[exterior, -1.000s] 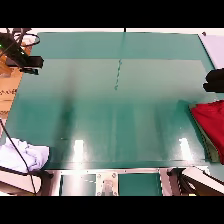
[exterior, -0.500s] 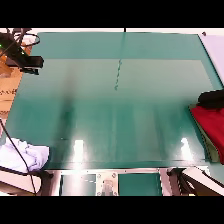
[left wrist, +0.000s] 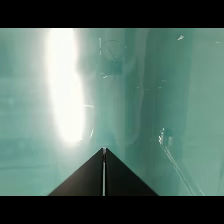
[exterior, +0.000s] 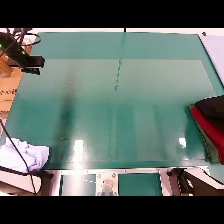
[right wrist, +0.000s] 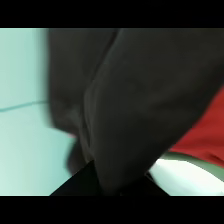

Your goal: Fold the shirts.

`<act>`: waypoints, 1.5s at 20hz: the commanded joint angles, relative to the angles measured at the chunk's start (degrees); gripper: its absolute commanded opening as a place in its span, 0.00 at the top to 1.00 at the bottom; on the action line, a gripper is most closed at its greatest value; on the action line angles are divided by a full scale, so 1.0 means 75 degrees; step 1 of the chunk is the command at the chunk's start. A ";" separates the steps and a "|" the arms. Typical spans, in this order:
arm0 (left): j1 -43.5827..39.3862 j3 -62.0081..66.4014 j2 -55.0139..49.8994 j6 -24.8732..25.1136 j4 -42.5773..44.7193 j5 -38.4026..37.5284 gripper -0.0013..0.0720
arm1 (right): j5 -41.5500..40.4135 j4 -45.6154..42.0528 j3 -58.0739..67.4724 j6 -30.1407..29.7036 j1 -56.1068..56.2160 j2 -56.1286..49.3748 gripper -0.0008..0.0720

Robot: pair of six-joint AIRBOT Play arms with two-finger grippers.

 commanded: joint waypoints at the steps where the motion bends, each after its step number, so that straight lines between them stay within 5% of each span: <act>1: 0.0006 0.0003 -0.0003 0.0000 -0.0102 -0.0006 0.95 | 0.0335 -0.1518 -0.0659 0.0090 -0.0219 0.0015 0.62; 2: 0.0006 0.0003 -0.0003 0.0003 -0.0122 -0.0003 0.95 | 0.0428 -0.1801 -0.0752 0.0251 -0.0219 -0.0006 0.16; 3: 0.0006 0.0003 -0.0003 0.0003 -0.0227 -0.0003 0.95 | 0.0635 -0.1999 -0.0737 0.0341 -0.0219 -0.0058 0.09; 5: 0.0006 0.0003 -0.0003 0.0012 -0.0356 0.0000 0.95 | 0.1078 -0.2025 -0.0437 0.0731 -0.0210 -0.0216 0.10; 6: 0.0006 0.0003 -0.0003 0.0082 -0.0446 0.0041 0.95 | 0.1279 -0.1792 -0.0181 0.0976 -0.0163 -0.0329 0.18; 7: 0.0006 0.0006 -0.0003 0.0093 -0.0463 0.0134 0.95 | 0.1349 -0.1241 0.0090 0.0970 -0.0003 -0.0437 0.59; 8: 0.0006 0.0023 0.0000 0.0087 -0.0469 0.0157 0.95 | 0.1256 -0.0615 0.0303 0.0819 0.0283 -0.0495 0.90; 11: -0.0099 0.0082 0.0195 -0.0087 -0.0533 0.0146 0.95 | 0.0055 0.0469 0.0641 0.0595 0.2066 -0.0501 0.96; 15: -0.0469 -0.0606 0.1093 -0.0568 -0.0662 0.0160 0.95 | -0.1326 0.0248 0.0443 -0.0143 0.5505 -0.0504 0.96; 21: -0.1507 -0.5499 0.3751 -0.1542 -0.0676 0.0796 0.95 | -0.1612 -0.1396 -0.0918 -0.0431 0.9967 -0.0504 0.96; 24: -0.1676 -0.7058 0.4540 -0.1693 -0.0813 0.0991 0.95 | -0.2183 -0.1393 -0.1224 -0.0428 1.1080 -0.0504 0.96; 30: -0.1676 -0.7152 0.4613 -0.1682 -0.0860 0.1000 0.95 | -0.2229 -0.1166 -0.1218 -0.0402 1.1739 -0.0504 0.96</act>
